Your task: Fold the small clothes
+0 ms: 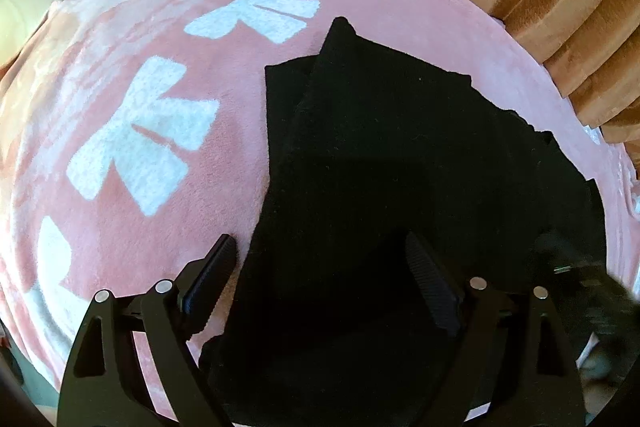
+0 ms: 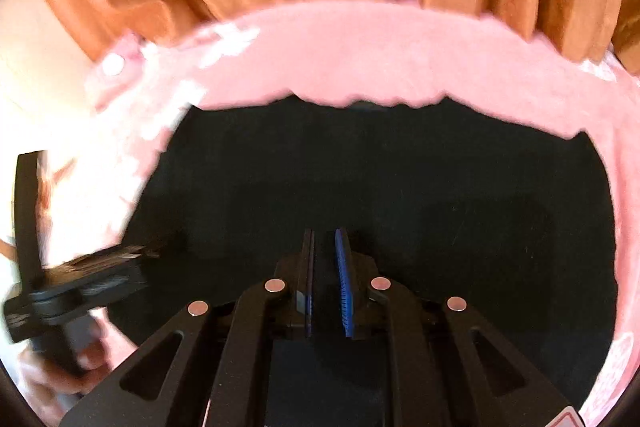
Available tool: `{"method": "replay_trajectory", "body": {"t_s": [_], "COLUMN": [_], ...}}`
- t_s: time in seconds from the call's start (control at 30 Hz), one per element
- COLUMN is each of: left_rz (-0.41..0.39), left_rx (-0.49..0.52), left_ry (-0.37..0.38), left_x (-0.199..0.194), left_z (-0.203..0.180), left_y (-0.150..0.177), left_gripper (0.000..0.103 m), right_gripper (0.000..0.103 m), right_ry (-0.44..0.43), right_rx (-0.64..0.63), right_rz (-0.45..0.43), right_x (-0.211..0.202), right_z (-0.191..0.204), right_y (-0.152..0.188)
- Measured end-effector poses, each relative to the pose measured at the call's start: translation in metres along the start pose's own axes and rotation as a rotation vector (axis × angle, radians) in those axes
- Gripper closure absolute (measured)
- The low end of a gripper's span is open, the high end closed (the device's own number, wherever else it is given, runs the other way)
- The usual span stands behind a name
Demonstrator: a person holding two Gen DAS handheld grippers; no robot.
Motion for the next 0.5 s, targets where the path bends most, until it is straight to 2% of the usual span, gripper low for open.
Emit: {"method": "replay_trajectory", "body": {"t_s": [0.03,0.1,0.17,0.27,0.4,0.47,0.5], "left_rz": [0.0,0.009,0.021,0.046,0.027,0.023,0.023], "left_rx": [-0.001,-0.015,-0.053,-0.117,-0.108,-0.103,-0.102], "left_ry": [0.0,0.026,0.072,0.192,0.2,0.194,0.187], "left_x": [0.0,-0.002,-0.006,-0.009,-0.005,-0.005,-0.005], "left_z": [-0.001,0.002,0.009,0.025,0.027,0.024,0.022], "left_y": [0.001,0.002,0.005,0.011,0.01,0.008,0.008], "left_gripper": [0.019,0.019,0.019,0.017,0.016,0.017,0.024], "right_gripper": [0.091,0.094,0.091,0.091,0.09,0.091,0.09], "right_ry": [-0.009,-0.012,-0.048,-0.065,-0.033,-0.027,-0.029], "right_rx": [0.001,0.02,0.055,0.026,-0.005,-0.023,-0.024], "right_rz": [0.018,0.019,-0.007,-0.045,0.055,0.038,0.038], "right_x": [0.013,0.009,-0.004,-0.021,0.003,0.006,0.004], "right_z": [-0.004,-0.004,-0.006,0.0,0.002,0.003,0.003], "right_y": [0.0,-0.004,-0.003,0.004,0.013,0.012,0.012]}}
Point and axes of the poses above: each gripper's, at about its wrist camera, not at the fingertips, and x roughly the way its jaws point, z to its left, y to its underside, the point moved 1 cm from there along x, roughly the way its jaws point, and after that the axes turned 11 degrees about z, right-handed, at the moved point
